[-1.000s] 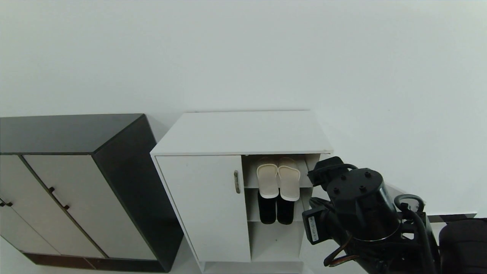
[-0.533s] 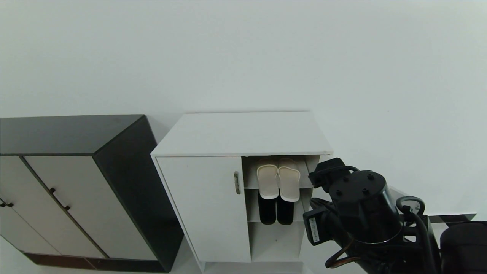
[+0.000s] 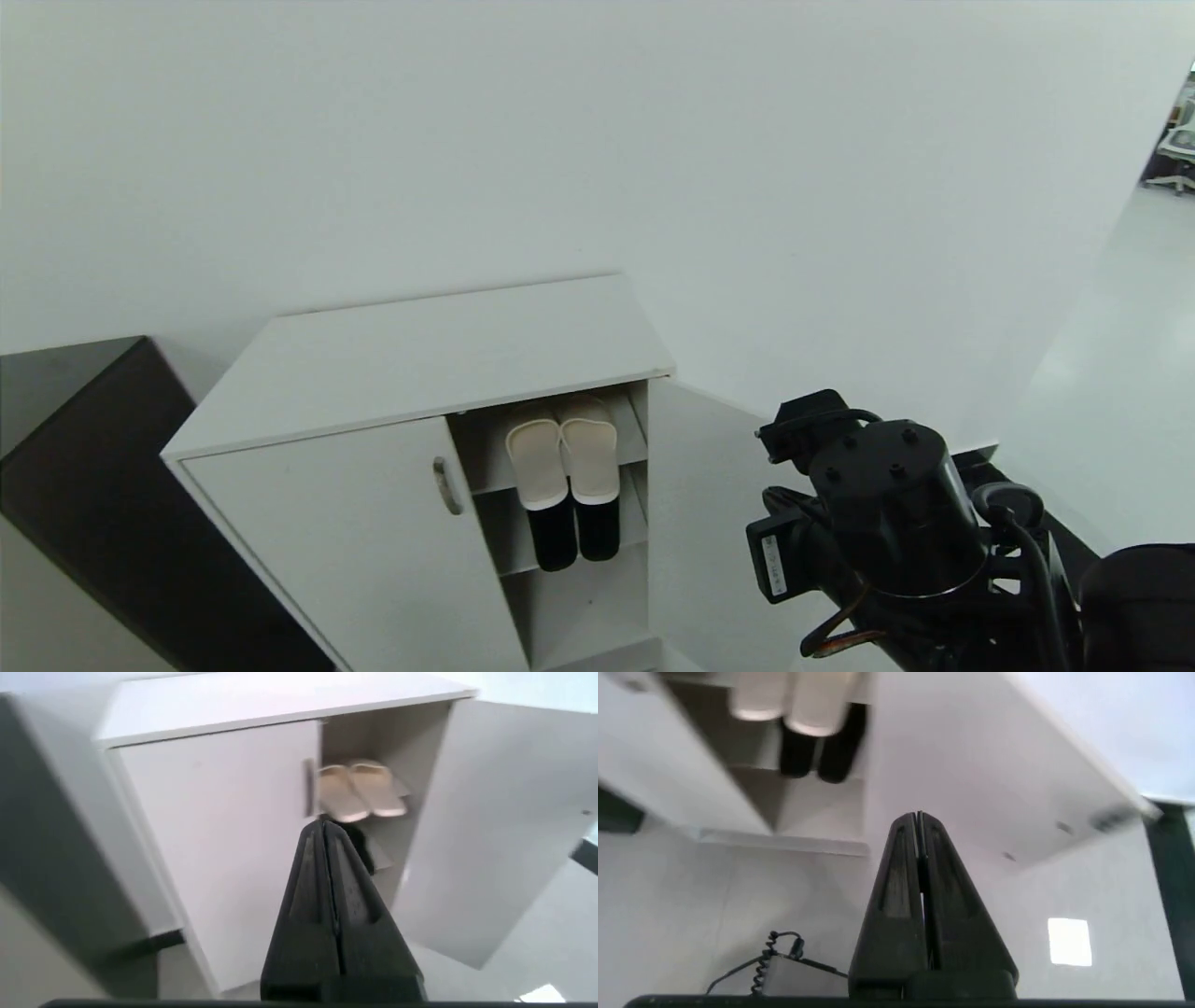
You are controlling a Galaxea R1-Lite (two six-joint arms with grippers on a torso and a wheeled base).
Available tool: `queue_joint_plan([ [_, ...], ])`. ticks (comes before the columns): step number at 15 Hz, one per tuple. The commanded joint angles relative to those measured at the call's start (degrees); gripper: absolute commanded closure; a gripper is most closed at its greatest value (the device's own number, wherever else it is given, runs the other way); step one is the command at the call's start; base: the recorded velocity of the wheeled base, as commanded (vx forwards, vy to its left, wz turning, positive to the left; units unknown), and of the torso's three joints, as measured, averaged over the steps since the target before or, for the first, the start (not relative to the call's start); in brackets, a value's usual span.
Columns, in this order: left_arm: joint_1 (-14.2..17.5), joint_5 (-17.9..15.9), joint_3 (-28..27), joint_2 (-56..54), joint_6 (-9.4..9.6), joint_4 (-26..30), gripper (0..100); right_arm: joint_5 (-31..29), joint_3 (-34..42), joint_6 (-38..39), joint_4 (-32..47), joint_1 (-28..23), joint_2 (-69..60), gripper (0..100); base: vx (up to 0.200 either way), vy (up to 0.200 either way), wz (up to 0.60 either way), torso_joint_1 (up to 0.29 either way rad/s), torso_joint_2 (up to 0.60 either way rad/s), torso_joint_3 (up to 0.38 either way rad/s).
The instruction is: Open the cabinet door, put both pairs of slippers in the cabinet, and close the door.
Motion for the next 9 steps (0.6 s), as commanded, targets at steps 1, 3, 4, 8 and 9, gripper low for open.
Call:
queue_joint_plan([
  [1,0.0,0.0,0.0,0.0,0.02,0.0,100,-0.1,-0.4,0.0,-0.1,-1.2,0.1,100,0.0,0.0,0.0,0.0,0.0,0.0],
  [3,0.0,0.1,0.0,0.0,0.02,0.0,100,-0.1,-2.0,0.0,-0.1,-4.1,-0.1,100,0.0,0.0,0.0,0.0,0.0,0.0],
  [4,0.0,0.0,0.0,0.0,0.02,0.0,100,-0.1,-2.4,-0.1,-0.1,-5.4,-0.1,100,0.0,0.0,0.0,0.0,0.0,0.0],
  [8,0.0,0.1,0.0,0.0,0.02,0.0,100,1.4,-3.9,-1.2,-0.8,-9.6,0.6,100,-0.05,0.0,0.0,-0.001,0.0,0.001],
  [9,0.0,0.0,0.0,0.0,0.02,0.0,100,1.9,-4.9,-1.0,-0.9,-10.0,0.7,100,-0.2,0.0,0.0,0.002,0.01,0.007],
])
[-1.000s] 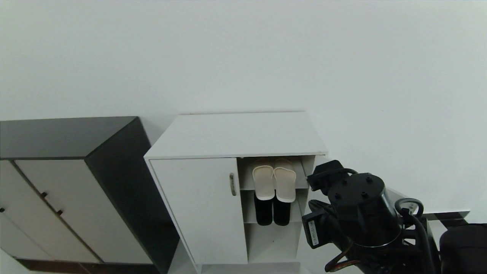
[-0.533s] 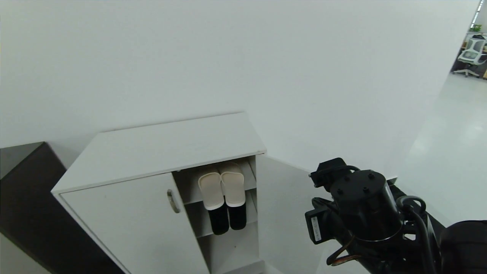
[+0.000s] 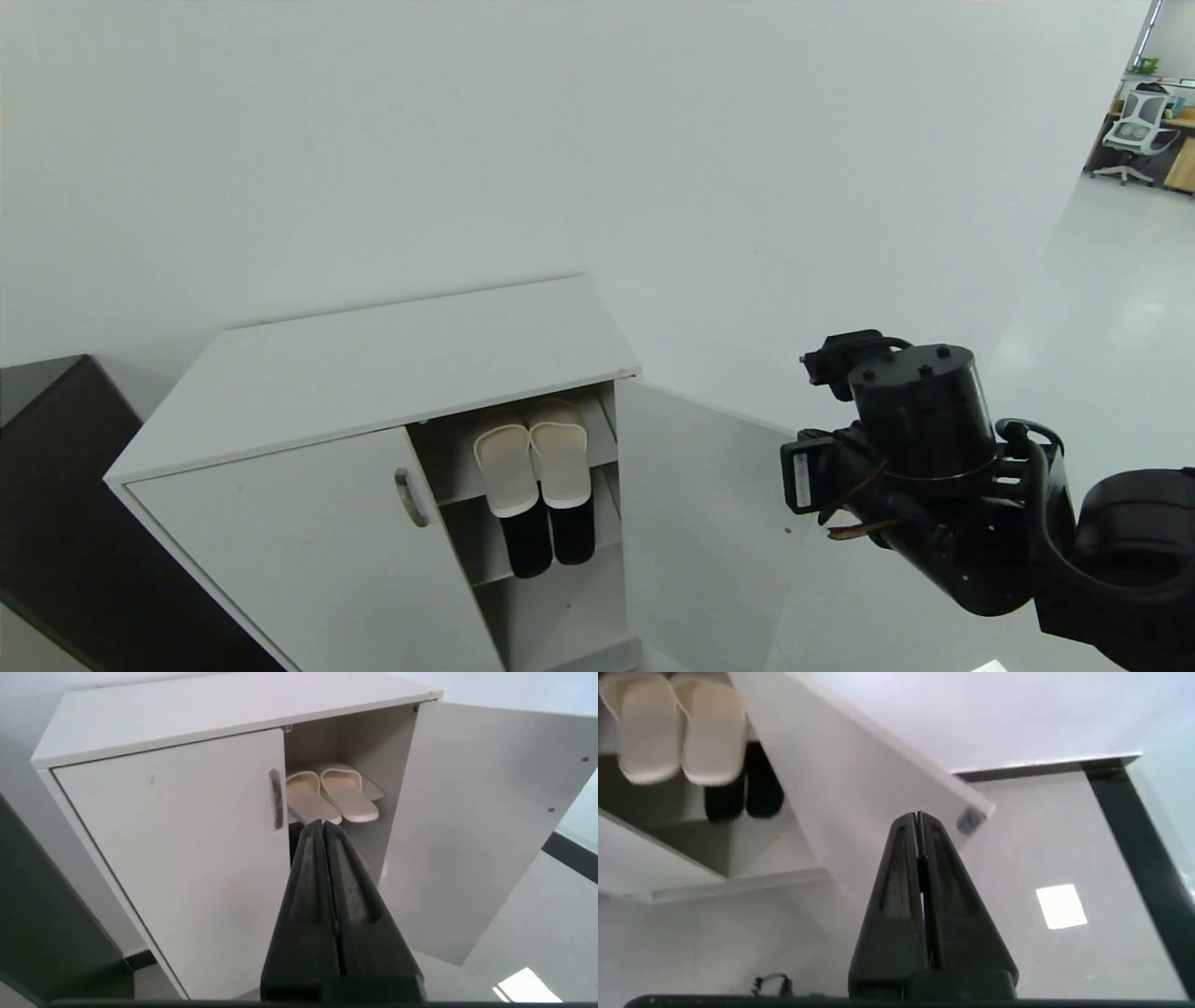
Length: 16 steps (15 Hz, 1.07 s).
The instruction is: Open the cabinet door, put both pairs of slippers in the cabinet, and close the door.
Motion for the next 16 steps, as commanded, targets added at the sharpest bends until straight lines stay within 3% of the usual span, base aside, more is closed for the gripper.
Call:
queue_joint_plan([
  [1,0.0,-0.1,0.0,0.0,-0.01,0.0,100,0.3,-1.5,0.1,-0.1,-1.4,0.4,100,-0.2,0.0,0.0,0.012,0.0,-0.002],
  [4,0.0,0.0,0.0,0.0,-0.01,0.0,100,3.2,-3.8,1.0,-0.1,-4.7,2.1,100,-0.2,0.0,0.0,-0.001,0.01,0.004],
  [9,0.0,0.0,0.0,0.0,-0.01,0.0,100,9.9,-12.3,1.7,-0.1,-12.6,9.0,100,0.0,0.0,0.0,0.0,0.0,0.0],
  [16,0.0,0.0,0.0,0.0,-0.1,0.0,100,13.5,-15.7,4.1,-4.2,-17.2,15.9,100,0.0,0.0,0.0,0.0,0.0,0.0],
])
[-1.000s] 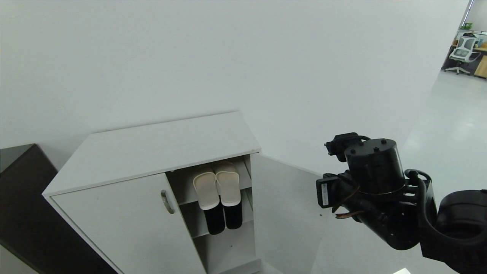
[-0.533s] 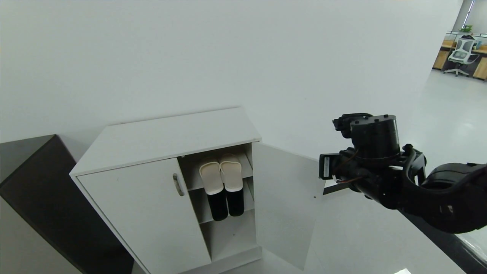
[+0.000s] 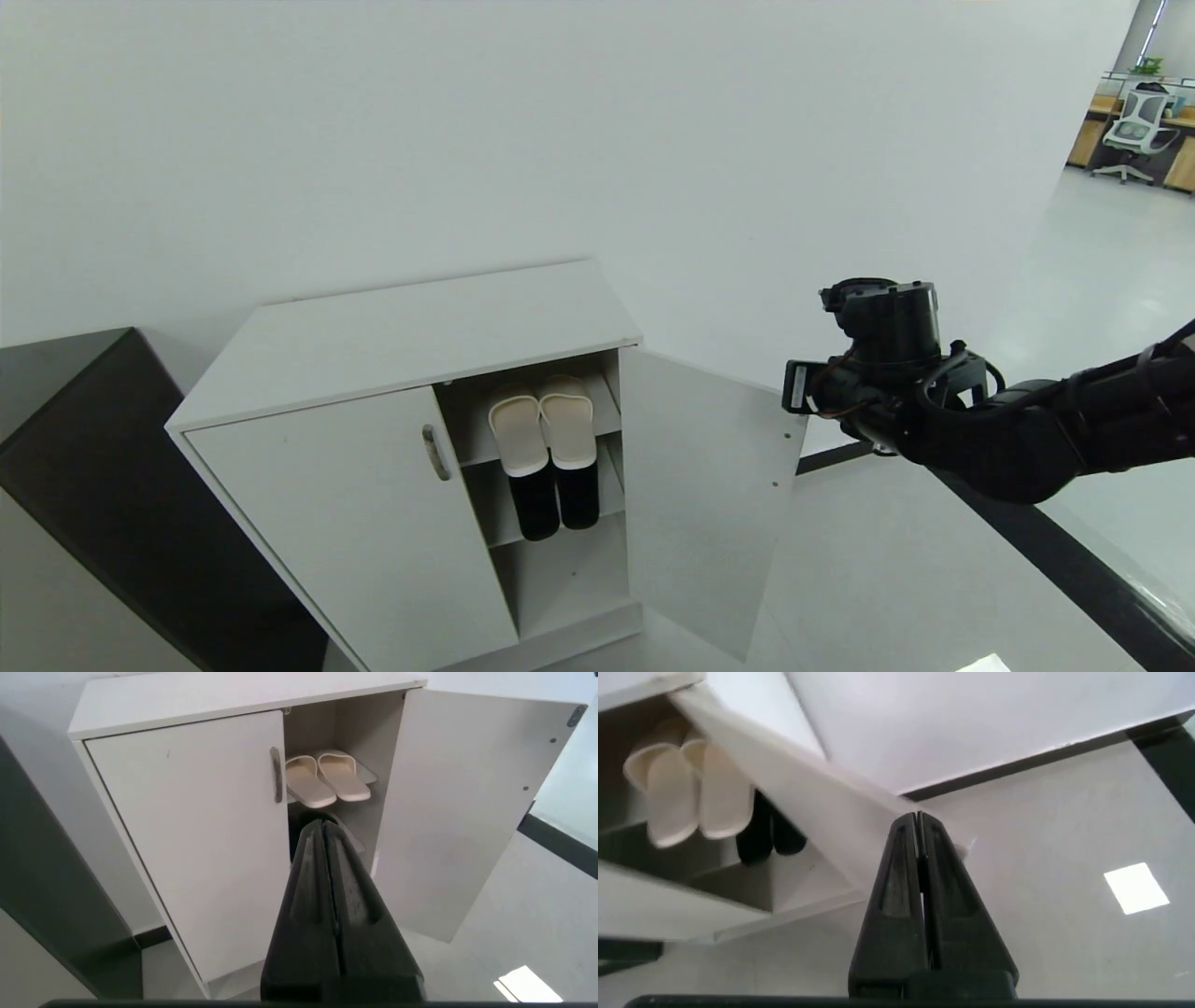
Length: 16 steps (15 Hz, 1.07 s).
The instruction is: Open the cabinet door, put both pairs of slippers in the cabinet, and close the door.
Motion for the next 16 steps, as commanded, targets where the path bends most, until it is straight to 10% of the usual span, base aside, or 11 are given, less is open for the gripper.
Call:
queue_joint_plan([
  [1,0.0,0.0,0.0,0.0,0.06,0.0,100,0.1,-0.4,-0.1,-2.3,-1.3,3.3,100,0.0,0.0,0.0,0.0,0.0,0.0],
  [16,0.0,-0.1,0.0,0.0,-0.02,0.0,100,1.9,-0.7,-0.1,-2.8,-2.8,5.8,100,0.0,0.0,0.0,0.0,0.0,0.0],
])
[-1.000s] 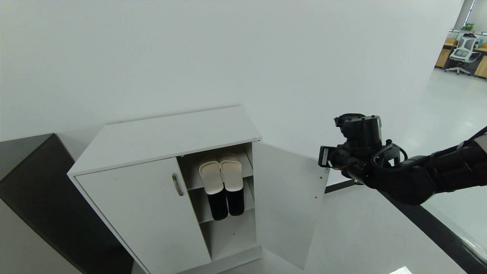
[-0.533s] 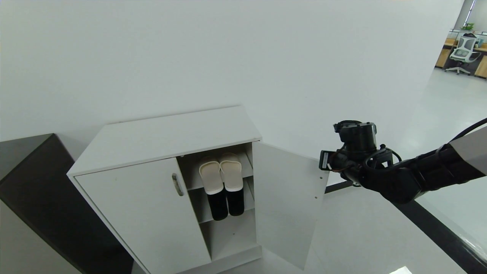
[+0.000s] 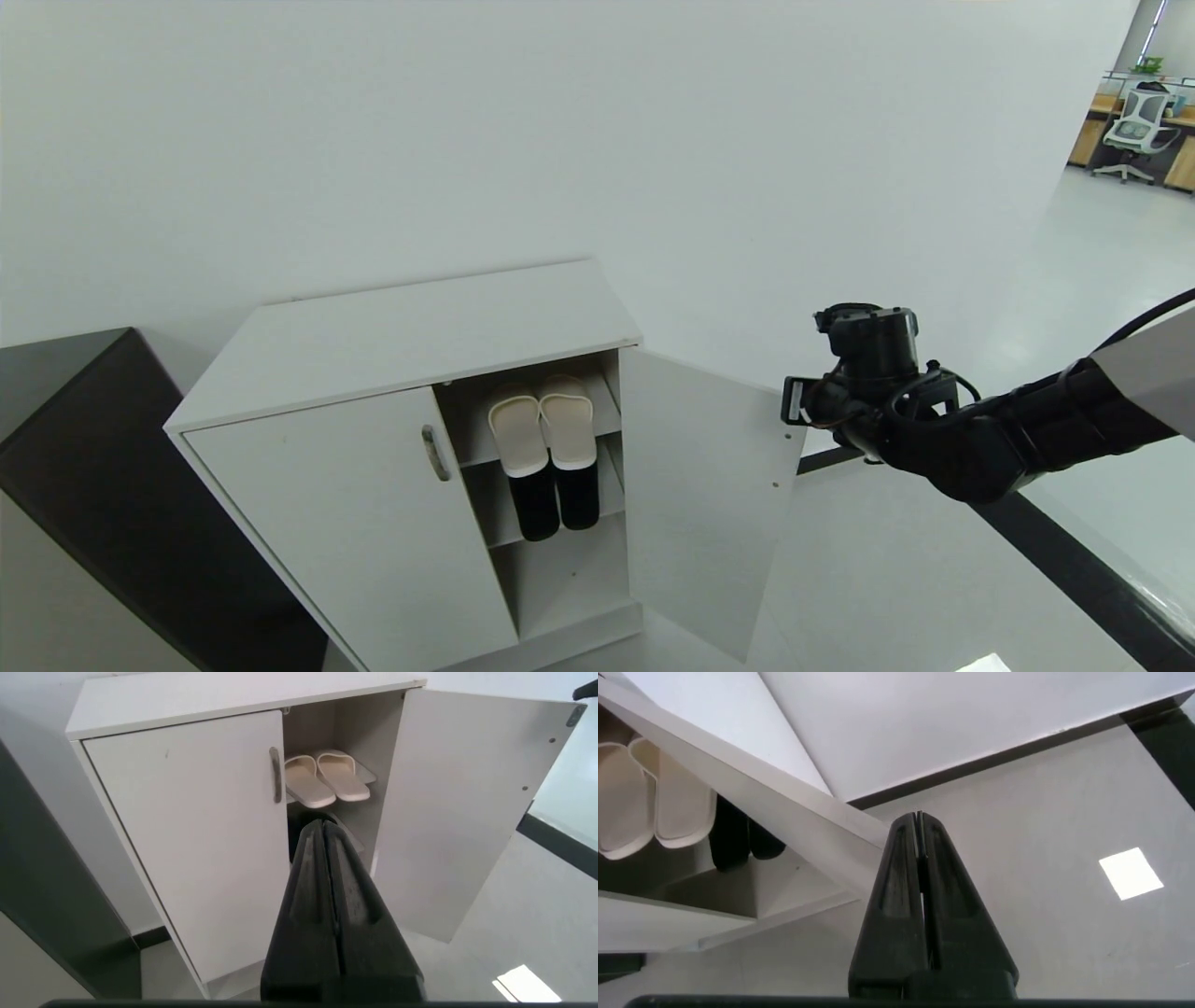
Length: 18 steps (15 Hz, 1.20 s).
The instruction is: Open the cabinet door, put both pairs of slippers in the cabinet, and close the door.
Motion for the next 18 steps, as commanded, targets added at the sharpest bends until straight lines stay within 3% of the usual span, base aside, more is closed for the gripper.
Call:
queue_joint_plan([
  [1,0.0,0.0,0.0,0.0,-0.01,0.0,100,0.0,0.7,0.0,0.0,0.5,-0.3,100,0.0,0.0,0.0,0.0,0.0,0.0],
  [6,0.0,-0.1,0.0,0.0,0.08,0.0,100,-0.1,1.7,0.0,0.0,2.2,-0.9,100,0.0,0.0,0.0,0.0,0.0,0.0],
  [11,0.0,0.0,0.0,0.0,-0.01,0.0,100,-0.8,8.6,0.1,-0.2,15.3,-7.7,100,0.0,0.0,0.0,0.0,0.0,0.0],
  [13,0.0,0.0,0.0,0.0,-0.01,0.0,100,-1.9,10.2,0.0,-0.1,18.2,-11.6,100,0.0,0.0,0.0,0.0,0.0,0.0],
  [18,0.0,0.0,0.0,0.0,-0.01,0.0,100,-1.9,12.6,-1.8,-0.2,18.3,-12.6,100,0.0,0.0,0.0,0.0,0.0,0.0],
])
